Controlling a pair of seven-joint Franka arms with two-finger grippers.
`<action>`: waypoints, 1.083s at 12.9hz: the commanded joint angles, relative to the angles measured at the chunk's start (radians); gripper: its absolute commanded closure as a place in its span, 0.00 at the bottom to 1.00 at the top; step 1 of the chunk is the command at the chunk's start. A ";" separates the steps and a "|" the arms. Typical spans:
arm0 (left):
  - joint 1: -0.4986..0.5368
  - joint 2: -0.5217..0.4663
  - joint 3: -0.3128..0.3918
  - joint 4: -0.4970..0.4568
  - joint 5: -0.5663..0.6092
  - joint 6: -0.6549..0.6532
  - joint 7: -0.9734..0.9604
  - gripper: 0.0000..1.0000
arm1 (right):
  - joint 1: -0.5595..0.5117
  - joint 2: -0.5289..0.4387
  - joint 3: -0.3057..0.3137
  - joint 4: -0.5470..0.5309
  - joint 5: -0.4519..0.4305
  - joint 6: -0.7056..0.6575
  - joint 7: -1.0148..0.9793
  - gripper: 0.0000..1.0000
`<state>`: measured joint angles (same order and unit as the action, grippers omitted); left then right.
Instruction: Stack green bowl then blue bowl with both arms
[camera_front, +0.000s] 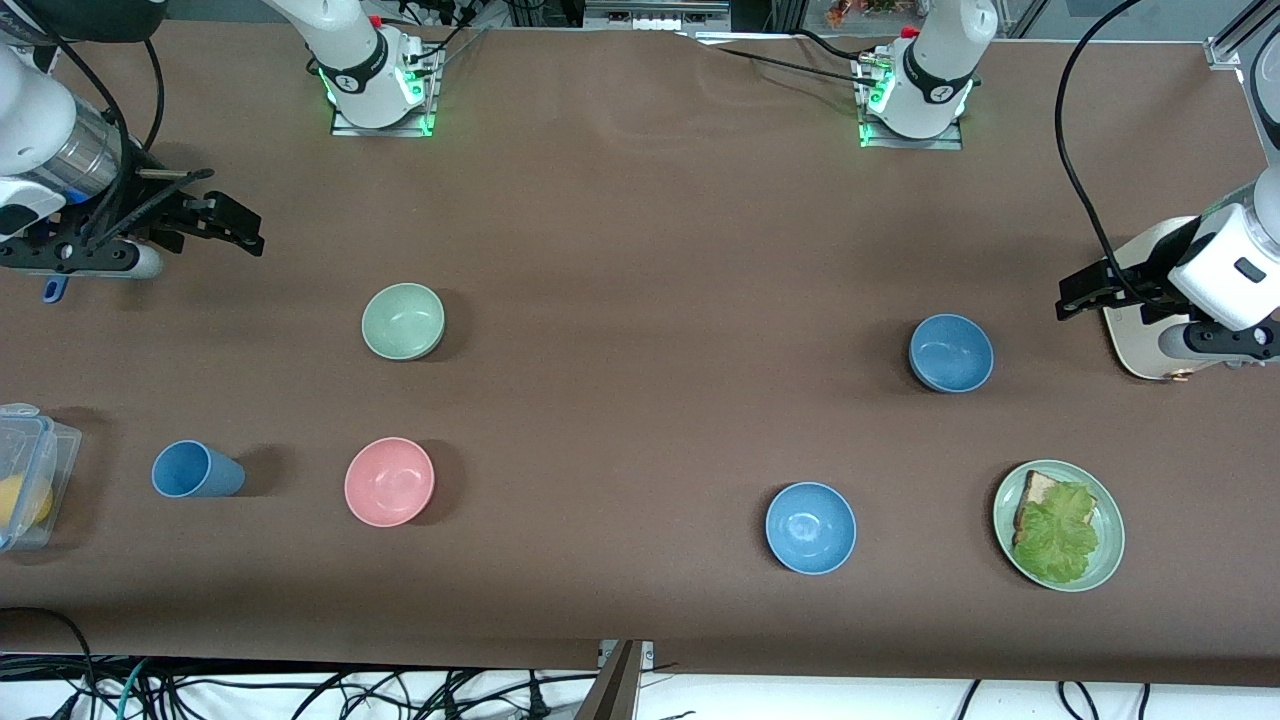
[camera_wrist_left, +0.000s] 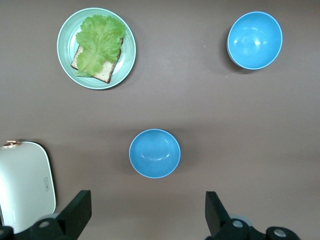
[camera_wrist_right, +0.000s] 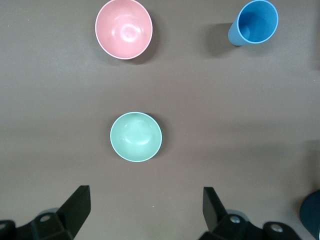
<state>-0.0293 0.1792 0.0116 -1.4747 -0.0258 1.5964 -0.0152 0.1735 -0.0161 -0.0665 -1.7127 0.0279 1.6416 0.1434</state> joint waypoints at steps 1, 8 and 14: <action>0.002 0.011 0.002 0.027 -0.017 -0.015 -0.006 0.00 | 0.011 0.001 -0.010 0.019 -0.013 -0.025 0.002 0.01; -0.001 0.011 0.001 0.028 -0.017 -0.015 -0.006 0.00 | 0.011 -0.010 -0.009 -0.004 -0.013 -0.023 0.007 0.01; 0.002 0.011 0.002 0.027 -0.016 -0.013 -0.006 0.00 | 0.011 -0.022 -0.009 -0.031 -0.013 -0.016 0.007 0.01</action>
<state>-0.0289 0.1792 0.0119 -1.4747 -0.0259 1.5964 -0.0153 0.1735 -0.0162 -0.0670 -1.7245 0.0270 1.6291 0.1440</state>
